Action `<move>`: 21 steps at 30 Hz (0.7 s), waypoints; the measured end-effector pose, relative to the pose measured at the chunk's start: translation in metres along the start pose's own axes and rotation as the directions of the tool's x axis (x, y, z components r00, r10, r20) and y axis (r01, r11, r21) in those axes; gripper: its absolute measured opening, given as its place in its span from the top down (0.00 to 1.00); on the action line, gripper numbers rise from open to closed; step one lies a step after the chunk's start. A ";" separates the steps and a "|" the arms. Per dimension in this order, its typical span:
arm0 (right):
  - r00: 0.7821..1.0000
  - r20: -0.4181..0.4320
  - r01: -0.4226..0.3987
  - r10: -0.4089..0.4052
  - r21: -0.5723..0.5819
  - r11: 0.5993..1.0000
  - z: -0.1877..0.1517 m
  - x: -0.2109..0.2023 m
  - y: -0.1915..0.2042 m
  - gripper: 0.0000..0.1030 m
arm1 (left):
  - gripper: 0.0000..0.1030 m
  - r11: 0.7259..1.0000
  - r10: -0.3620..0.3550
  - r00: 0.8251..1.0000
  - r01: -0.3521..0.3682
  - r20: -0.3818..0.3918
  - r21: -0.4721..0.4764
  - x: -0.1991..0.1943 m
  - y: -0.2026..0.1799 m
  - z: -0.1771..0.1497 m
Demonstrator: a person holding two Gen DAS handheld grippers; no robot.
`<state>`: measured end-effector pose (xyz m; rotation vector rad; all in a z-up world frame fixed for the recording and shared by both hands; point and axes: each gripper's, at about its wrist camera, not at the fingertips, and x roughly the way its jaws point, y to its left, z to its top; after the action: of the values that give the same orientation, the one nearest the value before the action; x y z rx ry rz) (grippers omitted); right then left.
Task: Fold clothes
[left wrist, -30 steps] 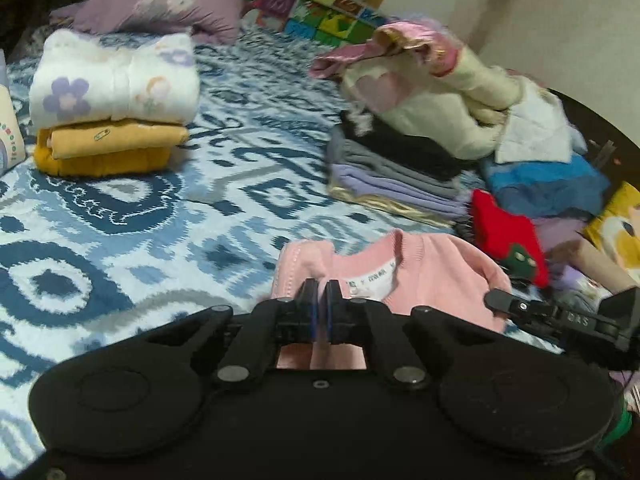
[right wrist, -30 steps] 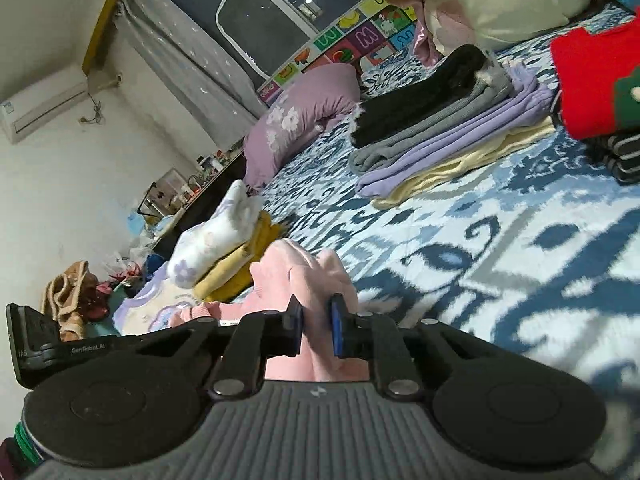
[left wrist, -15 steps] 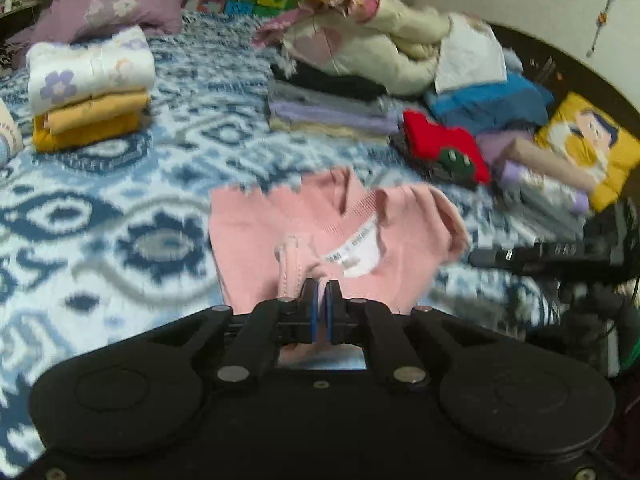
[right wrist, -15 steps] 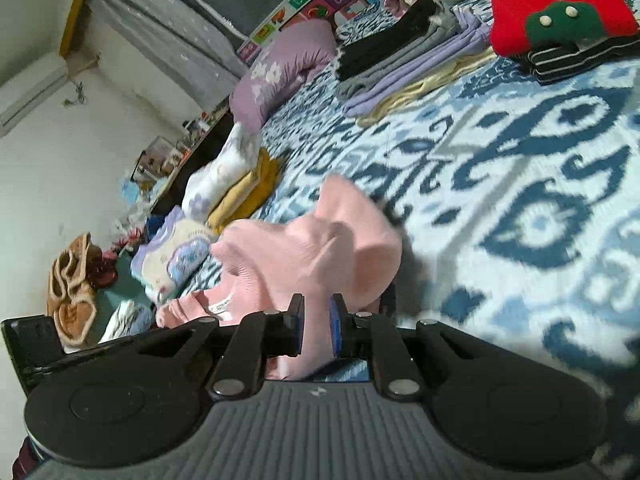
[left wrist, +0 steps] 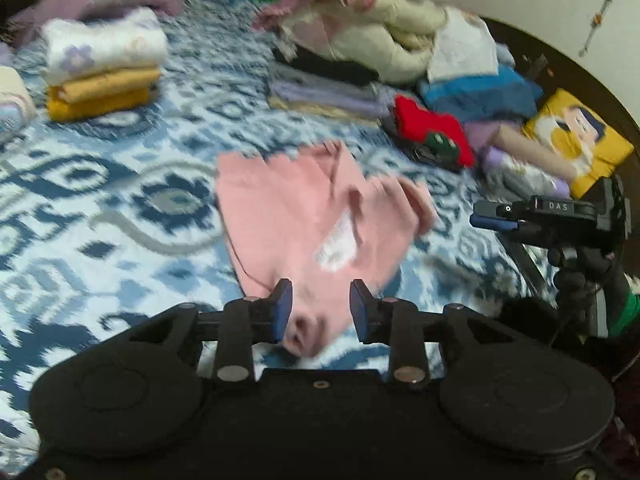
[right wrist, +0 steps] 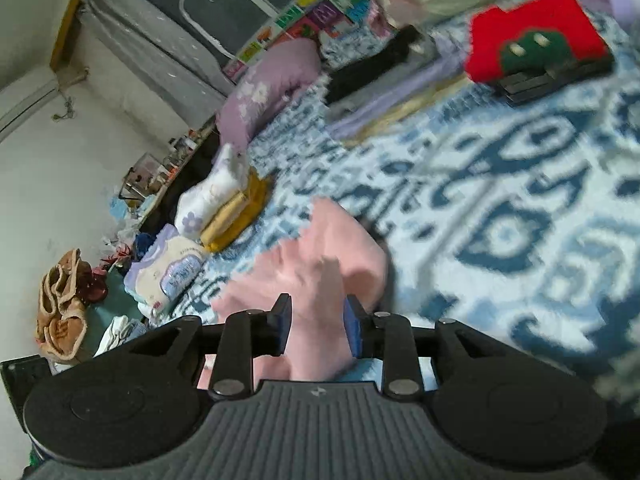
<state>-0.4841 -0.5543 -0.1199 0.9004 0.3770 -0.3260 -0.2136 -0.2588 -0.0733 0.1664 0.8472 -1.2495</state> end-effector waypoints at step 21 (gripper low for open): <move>0.906 -0.379 0.132 -0.188 -0.169 0.977 -0.025 0.062 0.010 0.48 | 0.60 0.972 -0.227 0.949 0.235 -0.218 0.008 0.075 -0.043 -0.023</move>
<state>-0.4296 -0.5355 -0.1545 0.7954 0.8419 -0.2637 -0.2579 -0.3181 -0.1235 0.2386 1.0559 -1.4852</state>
